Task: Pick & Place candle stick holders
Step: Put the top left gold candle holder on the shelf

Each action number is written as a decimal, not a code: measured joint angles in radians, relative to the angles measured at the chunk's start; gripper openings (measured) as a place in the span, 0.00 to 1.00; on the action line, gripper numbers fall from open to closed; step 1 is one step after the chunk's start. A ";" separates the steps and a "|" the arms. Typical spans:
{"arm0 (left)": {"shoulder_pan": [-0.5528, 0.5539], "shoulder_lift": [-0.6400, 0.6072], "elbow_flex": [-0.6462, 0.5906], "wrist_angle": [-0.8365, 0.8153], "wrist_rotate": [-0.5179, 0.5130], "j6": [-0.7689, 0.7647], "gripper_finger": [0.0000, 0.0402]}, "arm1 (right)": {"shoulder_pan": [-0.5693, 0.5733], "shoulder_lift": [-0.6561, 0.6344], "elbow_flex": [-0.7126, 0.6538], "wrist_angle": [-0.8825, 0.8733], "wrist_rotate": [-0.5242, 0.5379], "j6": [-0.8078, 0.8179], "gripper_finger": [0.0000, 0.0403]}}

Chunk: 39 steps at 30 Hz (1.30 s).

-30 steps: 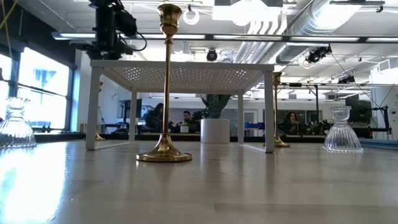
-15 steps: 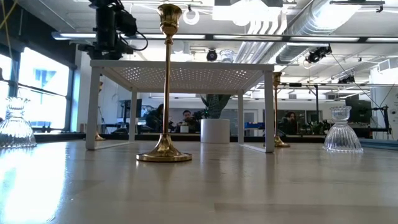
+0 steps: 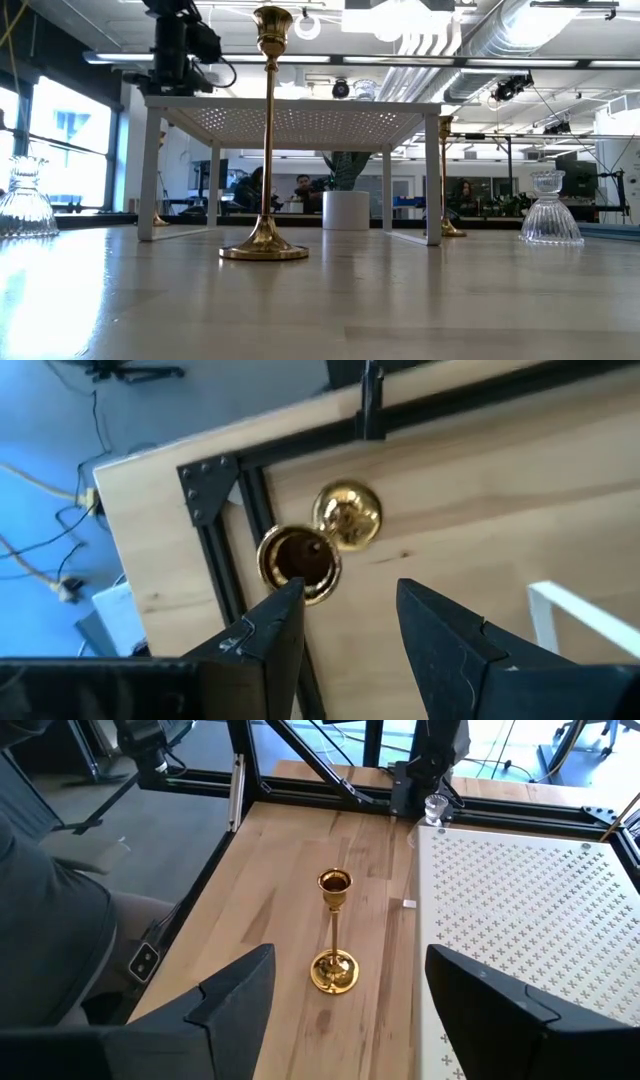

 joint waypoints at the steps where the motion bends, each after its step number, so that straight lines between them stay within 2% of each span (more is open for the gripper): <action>1: 0.000 0.008 -0.001 -0.008 0.002 0.001 0.38 | 0.000 0.000 0.000 0.000 0.000 0.000 0.63; 17: 0.000 0.108 -0.001 -0.027 0.026 0.018 0.38 | 0.000 0.000 0.000 -0.019 0.000 0.000 0.63; 23: 0.000 0.136 -0.001 -0.045 -0.011 0.075 0.37 | 0.000 0.000 0.000 -0.027 0.000 0.000 0.63; 27: 0.000 0.140 0.000 -0.050 -0.021 0.097 0.28 | 0.000 0.000 0.000 -0.028 0.000 0.000 0.63; 32: 0.000 0.139 0.003 -0.054 0.000 0.097 0.06 | 0.000 0.000 0.000 -0.031 0.002 0.001 0.63; 39: -0.001 0.140 0.002 -0.065 -0.052 0.123 0.03 | 0.000 0.005 0.000 -0.063 0.002 0.032 0.63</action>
